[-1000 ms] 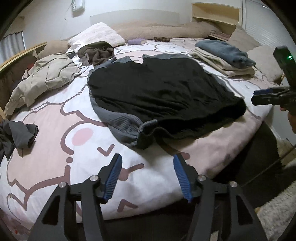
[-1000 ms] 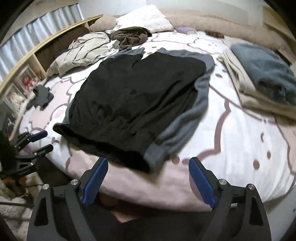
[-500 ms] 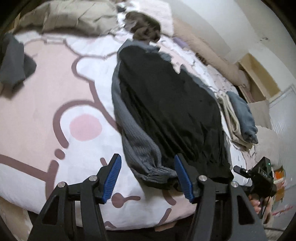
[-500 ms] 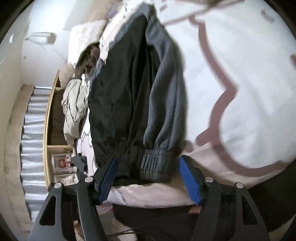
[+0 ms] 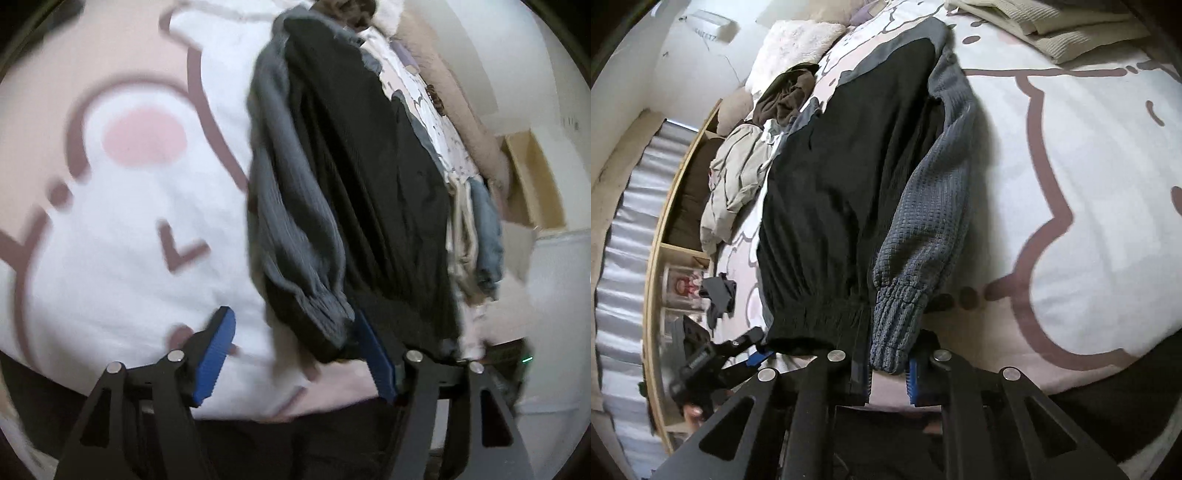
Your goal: Fold clothes
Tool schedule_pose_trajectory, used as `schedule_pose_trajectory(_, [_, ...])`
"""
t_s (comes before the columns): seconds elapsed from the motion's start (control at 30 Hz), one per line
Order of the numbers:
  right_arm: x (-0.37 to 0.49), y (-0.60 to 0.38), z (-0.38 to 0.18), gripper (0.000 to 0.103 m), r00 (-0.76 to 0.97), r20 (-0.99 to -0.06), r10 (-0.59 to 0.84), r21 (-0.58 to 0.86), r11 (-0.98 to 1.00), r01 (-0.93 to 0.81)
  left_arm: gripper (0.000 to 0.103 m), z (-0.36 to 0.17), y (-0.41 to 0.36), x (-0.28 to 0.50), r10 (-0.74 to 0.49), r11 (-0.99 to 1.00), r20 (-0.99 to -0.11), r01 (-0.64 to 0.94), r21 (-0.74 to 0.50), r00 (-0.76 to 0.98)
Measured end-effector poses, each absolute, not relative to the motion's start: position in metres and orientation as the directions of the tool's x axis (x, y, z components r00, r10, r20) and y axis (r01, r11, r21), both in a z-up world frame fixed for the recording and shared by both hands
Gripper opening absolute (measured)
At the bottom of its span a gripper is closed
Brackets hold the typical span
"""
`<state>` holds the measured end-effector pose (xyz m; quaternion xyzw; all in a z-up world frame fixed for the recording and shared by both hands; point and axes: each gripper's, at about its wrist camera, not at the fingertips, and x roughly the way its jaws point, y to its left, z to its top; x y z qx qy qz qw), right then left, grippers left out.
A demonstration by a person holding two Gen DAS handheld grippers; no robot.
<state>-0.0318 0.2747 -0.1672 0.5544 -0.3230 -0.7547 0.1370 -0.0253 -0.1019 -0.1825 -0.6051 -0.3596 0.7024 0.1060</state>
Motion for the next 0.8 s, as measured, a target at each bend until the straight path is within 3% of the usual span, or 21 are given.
schedule_pose_trajectory(0.13, [-0.035, 0.272, -0.179, 0.014, -0.321, -0.753, -0.575, 0.643, -0.746, -0.174, 0.074, -0.190, -0.105, -0.034, 0.674, -0.605, -0.698, 0.361, -0.710, -0.242])
schedule_pose_trajectory(0.27, [-0.034, 0.275, -0.178, 0.014, -0.320, -0.749, -0.580, 0.647, -0.745, -0.162, 0.073, -0.197, -0.107, -0.043, 0.752, -0.484, -0.609, 0.418, -0.769, -0.251])
schedule_pose_trajectory(0.3, [-0.034, 0.276, -0.177, 0.014, -0.322, -0.748, -0.580, 0.647, -0.746, -0.158, 0.066, -0.198, -0.104, -0.045, 0.741, -0.508, -0.626, 0.407, -0.759, -0.243])
schedule_pose_trajectory(0.33, [-0.034, 0.275, -0.176, 0.014, -0.324, -0.749, -0.578, 0.645, -0.748, -0.154, 0.044, -0.198, -0.100, -0.047, 0.729, -0.532, -0.643, 0.396, -0.748, -0.235])
schedule_pose_trajectory(0.37, [-0.033, 0.275, -0.175, 0.014, -0.326, -0.749, -0.577, 0.643, -0.751, -0.151, 0.031, -0.198, -0.099, -0.047, 0.723, -0.544, -0.650, 0.388, -0.744, -0.234])
schedule_pose_trajectory(0.47, [-0.032, 0.276, -0.166, 0.014, -0.349, -0.743, -0.571, 0.641, -0.757, -0.126, 0.022, -0.191, -0.098, -0.042, 0.719, -0.539, -0.638, 0.359, -0.762, -0.274])
schedule_pose_trajectory(0.6, [-0.035, 0.278, -0.131, 0.013, -0.388, -0.703, -0.596, 0.666, -0.743, -0.066, 0.021, -0.118, -0.090, -0.030, 0.636, -0.670, -0.642, 0.106, -0.734, -0.428])
schedule_pose_trajectory(0.7, [-0.040, 0.284, -0.070, 0.013, -0.463, -0.619, -0.634, 0.699, -0.714, 0.044, 0.021, -0.035, -0.083, -0.023, 0.605, -0.725, -0.557, -0.105, -0.681, -0.569])
schedule_pose_trajectory(0.8, [-0.040, 0.292, 0.010, 0.013, -0.563, -0.507, -0.652, 0.688, -0.700, 0.191, 0.015, 0.063, -0.088, -0.018, 0.606, -0.720, -0.397, -0.262, -0.643, -0.690])
